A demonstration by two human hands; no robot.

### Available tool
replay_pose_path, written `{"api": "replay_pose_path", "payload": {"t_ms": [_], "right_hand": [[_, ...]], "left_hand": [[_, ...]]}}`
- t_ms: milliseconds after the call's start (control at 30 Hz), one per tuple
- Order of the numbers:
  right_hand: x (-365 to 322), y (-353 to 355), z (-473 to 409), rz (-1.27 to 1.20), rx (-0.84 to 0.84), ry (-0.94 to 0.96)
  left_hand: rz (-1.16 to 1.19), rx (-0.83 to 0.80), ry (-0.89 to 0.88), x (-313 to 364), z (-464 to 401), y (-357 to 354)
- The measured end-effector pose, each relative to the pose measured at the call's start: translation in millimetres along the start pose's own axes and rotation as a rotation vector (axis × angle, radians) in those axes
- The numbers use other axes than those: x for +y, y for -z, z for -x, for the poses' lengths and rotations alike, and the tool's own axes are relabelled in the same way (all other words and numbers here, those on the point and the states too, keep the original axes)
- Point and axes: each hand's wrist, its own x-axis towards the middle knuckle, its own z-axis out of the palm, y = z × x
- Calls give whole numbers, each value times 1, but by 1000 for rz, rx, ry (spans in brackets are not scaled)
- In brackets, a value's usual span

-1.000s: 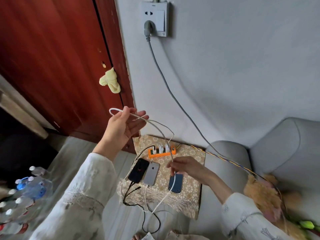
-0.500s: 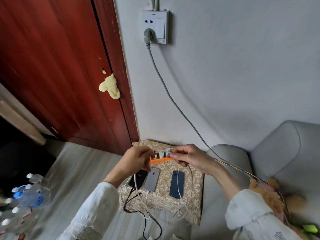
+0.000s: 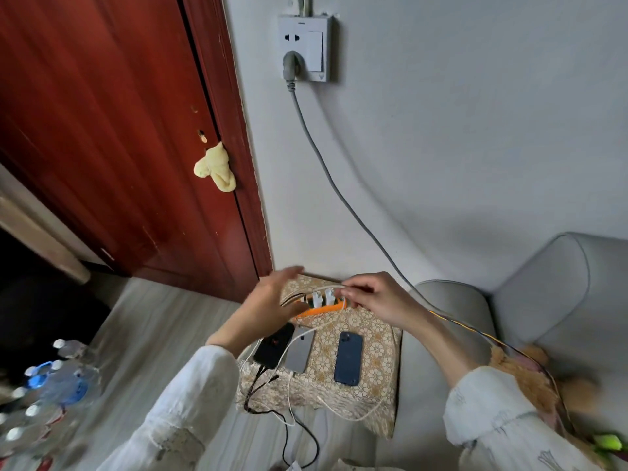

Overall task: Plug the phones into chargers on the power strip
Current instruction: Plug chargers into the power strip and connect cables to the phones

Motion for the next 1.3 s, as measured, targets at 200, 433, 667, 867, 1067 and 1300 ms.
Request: {"api": "replay_pose_path", "payload": {"t_ms": [200, 433, 667, 867, 1067, 1300], "right_hand": [[4, 1, -2, 72, 3, -42], [46, 25, 12, 160, 231, -186], [14, -3, 0, 163, 149, 21], [27, -10, 1, 173, 108, -21], [57, 9, 22, 116, 287, -137], [35, -10, 11, 176, 273, 78]], "left_hand": [[253, 194, -78, 4, 5, 0], [458, 711, 192, -40, 12, 34], [188, -65, -65, 15, 5, 8], [247, -22, -112, 7, 8, 0], [689, 469, 196, -38, 8, 26], [407, -46, 21, 1, 8, 16]]}}
